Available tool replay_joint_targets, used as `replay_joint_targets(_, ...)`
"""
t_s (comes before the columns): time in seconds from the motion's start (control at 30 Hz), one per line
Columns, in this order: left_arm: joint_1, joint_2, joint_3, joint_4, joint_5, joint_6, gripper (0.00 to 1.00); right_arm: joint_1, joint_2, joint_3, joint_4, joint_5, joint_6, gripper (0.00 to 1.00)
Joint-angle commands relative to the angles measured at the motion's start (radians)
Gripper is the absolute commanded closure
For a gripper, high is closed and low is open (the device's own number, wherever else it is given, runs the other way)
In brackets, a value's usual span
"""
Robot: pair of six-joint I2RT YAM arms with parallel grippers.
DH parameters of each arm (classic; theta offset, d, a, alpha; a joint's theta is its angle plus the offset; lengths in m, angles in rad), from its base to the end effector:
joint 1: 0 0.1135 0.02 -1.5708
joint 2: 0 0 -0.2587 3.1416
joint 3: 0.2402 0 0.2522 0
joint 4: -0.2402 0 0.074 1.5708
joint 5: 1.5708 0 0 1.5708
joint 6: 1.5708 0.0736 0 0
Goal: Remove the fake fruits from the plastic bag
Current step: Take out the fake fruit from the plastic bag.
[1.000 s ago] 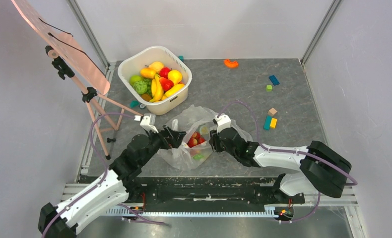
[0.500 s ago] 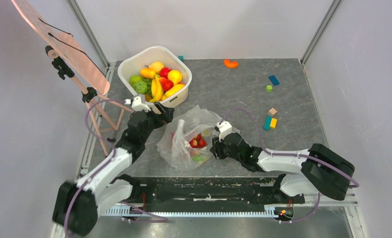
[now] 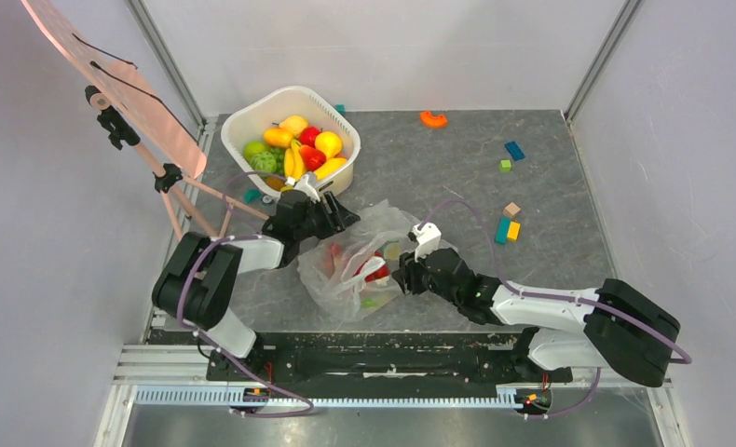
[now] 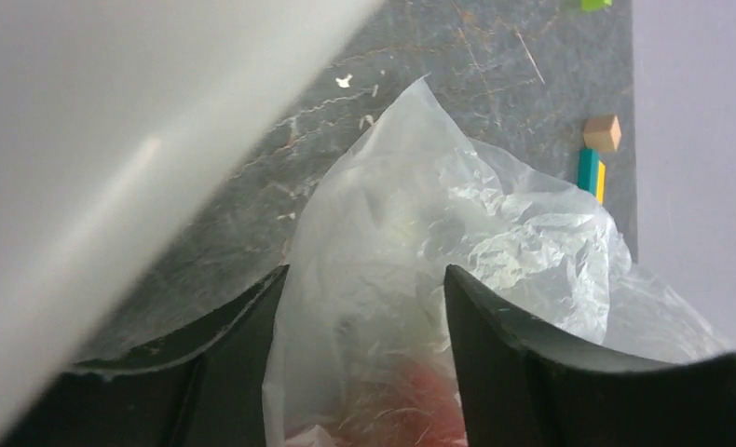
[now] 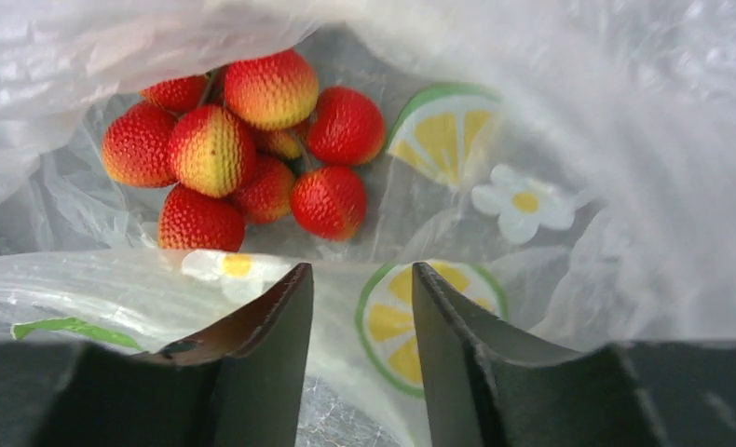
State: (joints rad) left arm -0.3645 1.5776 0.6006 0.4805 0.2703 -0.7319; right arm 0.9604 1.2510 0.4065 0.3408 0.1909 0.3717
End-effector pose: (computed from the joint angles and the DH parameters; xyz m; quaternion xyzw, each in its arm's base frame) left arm 0.3069 -0.1381 0.1337 -0.0877 0.8496 -0.3630 0.3724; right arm 0.1687 0.2168 0.1452 -0.2023 0.8343 0.2483 0.4488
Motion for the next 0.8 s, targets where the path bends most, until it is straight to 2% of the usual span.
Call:
replay_joint_targets(0.0, -0.013, 0.095, 0.043, 0.191, 0.176, -0.064, 0.46, 0.001, -0.045, 0.067, -0.003, 0.084, 0.007, 0.5)
replay_joint_targets(0.07, -0.021, 0.141, 0.059, 0.245, 0.231, -0.089, 0.66, 0.001, -0.048, 0.089, -0.023, 0.084, 0.001, 0.45)
replay_joint_targets(0.13, -0.035, 0.176, 0.078, 0.303, 0.283, -0.113, 0.8, 0.001, -0.056, 0.094, -0.035, 0.088, 0.002, 0.42)
replay_joint_targets(0.23, -0.058, 0.206, 0.098, 0.366, 0.336, -0.146, 0.97, -0.002, -0.081, 0.065, -0.021, 0.102, 0.023, 0.38)
replay_joint_targets(0.53, -0.111, 0.252, 0.119, 0.489, 0.42, -0.244, 0.98, -0.022, -0.041, 0.054, 0.061, 0.106, 0.09, 0.36)
replay_joint_targets(0.77, -0.117, 0.297, 0.105, 0.561, 0.444, -0.284, 0.98, -0.079, 0.031, 0.062, 0.129, 0.075, 0.216, 0.33)
